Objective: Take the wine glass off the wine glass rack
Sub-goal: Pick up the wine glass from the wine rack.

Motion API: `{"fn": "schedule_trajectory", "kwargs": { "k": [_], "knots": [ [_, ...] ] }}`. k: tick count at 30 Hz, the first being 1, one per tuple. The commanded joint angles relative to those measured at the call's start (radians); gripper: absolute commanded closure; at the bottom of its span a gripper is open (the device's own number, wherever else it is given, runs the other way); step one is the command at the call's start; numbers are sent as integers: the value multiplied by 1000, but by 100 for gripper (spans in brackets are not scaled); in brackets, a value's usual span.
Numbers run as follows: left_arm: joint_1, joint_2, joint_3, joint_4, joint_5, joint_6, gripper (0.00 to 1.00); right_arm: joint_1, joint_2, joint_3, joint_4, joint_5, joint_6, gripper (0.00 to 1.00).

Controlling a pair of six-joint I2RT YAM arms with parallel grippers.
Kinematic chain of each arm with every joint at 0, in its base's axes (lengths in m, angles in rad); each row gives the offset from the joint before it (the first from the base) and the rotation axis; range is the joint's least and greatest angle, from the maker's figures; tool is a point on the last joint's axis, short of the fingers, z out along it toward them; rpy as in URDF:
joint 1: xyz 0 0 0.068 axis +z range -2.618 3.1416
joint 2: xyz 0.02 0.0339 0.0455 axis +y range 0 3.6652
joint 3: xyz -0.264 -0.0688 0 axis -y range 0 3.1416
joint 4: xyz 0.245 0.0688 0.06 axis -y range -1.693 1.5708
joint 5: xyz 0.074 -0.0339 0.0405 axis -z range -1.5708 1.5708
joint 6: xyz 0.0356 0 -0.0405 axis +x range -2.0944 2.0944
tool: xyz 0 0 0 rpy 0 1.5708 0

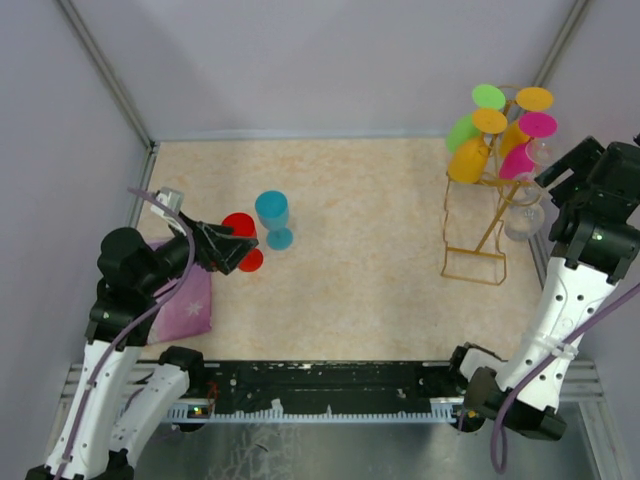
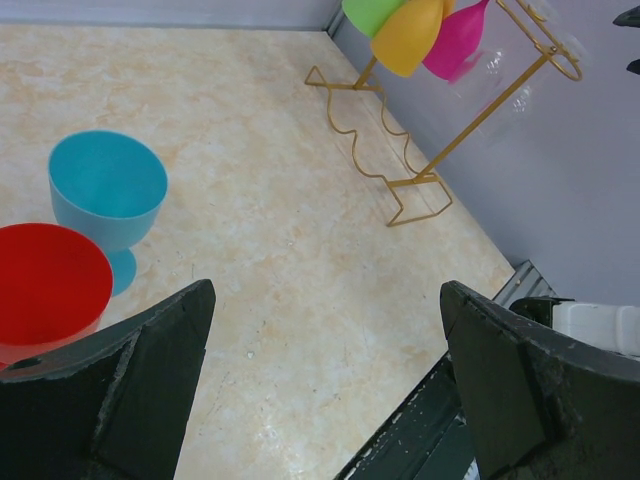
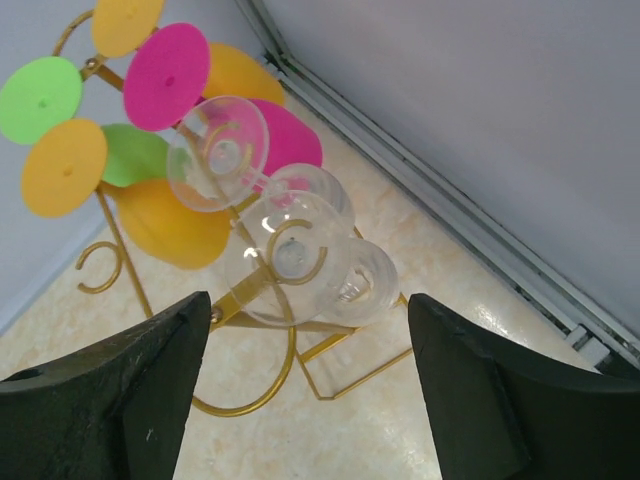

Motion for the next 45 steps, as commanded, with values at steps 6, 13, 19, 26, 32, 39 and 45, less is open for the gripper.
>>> {"fn": "schedule_trajectory", "kwargs": {
  "k": [6,13,19,26,32,39,45],
  "knots": [
    [3,13,12,-23,34,60,1,-98,-69,-167,152,-104,78,25],
    [3,31,81,-64,33,96,1,-98,-91,-175,173,-41,76,26],
    [3,44,120,-94,25,79,1,-98,-81,-182,200,-65,92,27],
    [3,47,145,-94,20,10,1,-98,-32,-201,212,-127,105,28],
    [3,46,147,-88,11,-13,1,-98,3,-191,206,-182,122,38],
    [3,61,133,-87,9,-13,1,-98,9,-211,219,-174,148,45],
    [3,61,121,-82,12,-20,1,-98,0,-196,207,-119,122,50]
  ]
}}
